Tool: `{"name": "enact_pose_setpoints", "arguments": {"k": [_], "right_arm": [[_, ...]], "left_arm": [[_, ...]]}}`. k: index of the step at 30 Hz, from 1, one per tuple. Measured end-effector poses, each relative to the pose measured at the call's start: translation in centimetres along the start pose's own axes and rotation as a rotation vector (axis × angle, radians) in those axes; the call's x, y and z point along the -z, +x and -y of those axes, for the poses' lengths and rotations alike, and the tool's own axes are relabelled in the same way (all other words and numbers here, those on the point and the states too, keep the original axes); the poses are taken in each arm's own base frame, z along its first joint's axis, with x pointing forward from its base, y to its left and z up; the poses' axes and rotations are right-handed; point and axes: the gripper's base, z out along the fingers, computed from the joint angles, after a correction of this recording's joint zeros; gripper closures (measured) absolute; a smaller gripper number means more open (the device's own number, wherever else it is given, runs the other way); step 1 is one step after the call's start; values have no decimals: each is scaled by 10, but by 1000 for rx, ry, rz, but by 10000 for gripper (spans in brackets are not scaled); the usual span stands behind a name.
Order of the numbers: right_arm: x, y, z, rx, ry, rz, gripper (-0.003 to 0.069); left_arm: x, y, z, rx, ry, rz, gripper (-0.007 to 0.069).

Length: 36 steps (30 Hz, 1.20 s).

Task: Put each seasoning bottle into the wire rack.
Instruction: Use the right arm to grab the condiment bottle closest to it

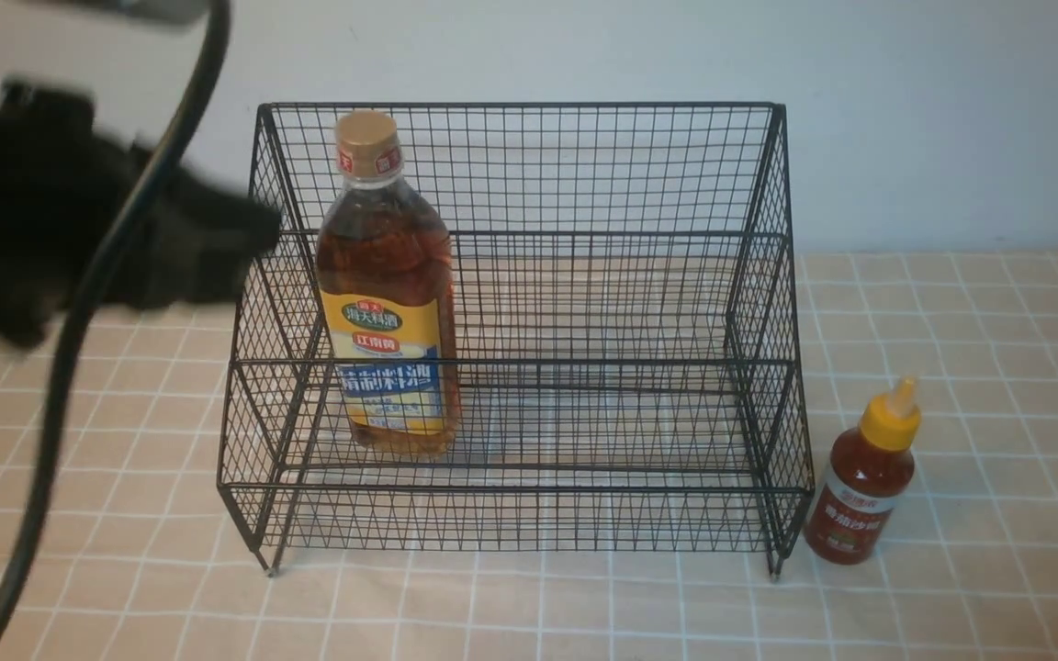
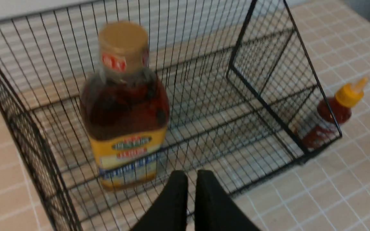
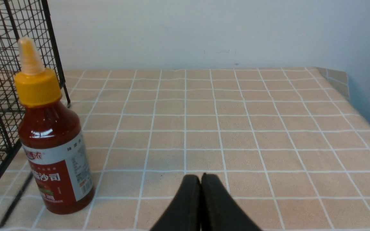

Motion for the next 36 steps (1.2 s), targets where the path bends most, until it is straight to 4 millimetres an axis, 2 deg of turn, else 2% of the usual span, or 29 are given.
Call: {"name": "enact_pose_setpoints", "arguments": {"k": [6,12,19,25,30,32,35,36], "right_arm": [[0,0,0,0,0,0,673],[0,0,0,0,0,0,673],[0,0,0,0,0,0,673],[0,0,0,0,0,0,673],[0,0,0,0,0,0,673],[0,0,0,0,0,0,673],[0,0,0,0,0,0,673],[0,0,0,0,0,0,673]], "left_arm": [[27,45,2,38,-70,21,631],[48,92,8,81,-66,66,631],[63,111,14,62,-57,48,631],[67,112,11,23,-103,64,631],[69,115,3,-50,-198,155,631],[69,122,1,-69,-224,197,631],[61,145,-5,-84,-281,302,631],[51,168,-11,-83,-335,380,631]]}}
